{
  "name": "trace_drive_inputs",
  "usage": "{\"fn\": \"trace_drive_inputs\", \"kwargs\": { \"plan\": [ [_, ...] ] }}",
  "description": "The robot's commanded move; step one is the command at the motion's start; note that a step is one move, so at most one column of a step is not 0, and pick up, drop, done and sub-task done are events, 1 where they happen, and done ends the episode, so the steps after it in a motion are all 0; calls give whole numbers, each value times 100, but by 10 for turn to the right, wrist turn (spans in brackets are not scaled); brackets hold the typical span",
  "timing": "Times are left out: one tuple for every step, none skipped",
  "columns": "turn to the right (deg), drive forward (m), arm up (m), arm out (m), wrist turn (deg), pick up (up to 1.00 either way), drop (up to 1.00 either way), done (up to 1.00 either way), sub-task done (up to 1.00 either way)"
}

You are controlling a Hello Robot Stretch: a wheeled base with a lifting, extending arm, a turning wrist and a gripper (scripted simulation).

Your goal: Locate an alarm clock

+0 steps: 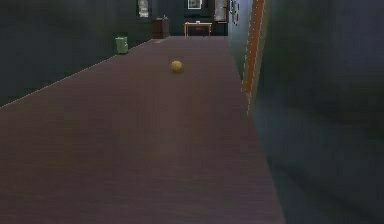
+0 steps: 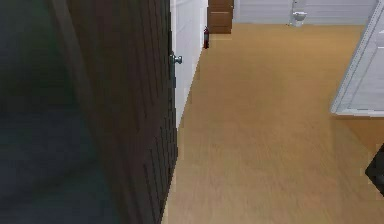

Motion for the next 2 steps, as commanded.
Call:
{"fn": "trace_drive_inputs", "kwargs": {
  "plan": [
    [60,0,0,0,0,0,0,0,0],
    [0,100,0,0,0,0,0,0,0]
  ]
}}
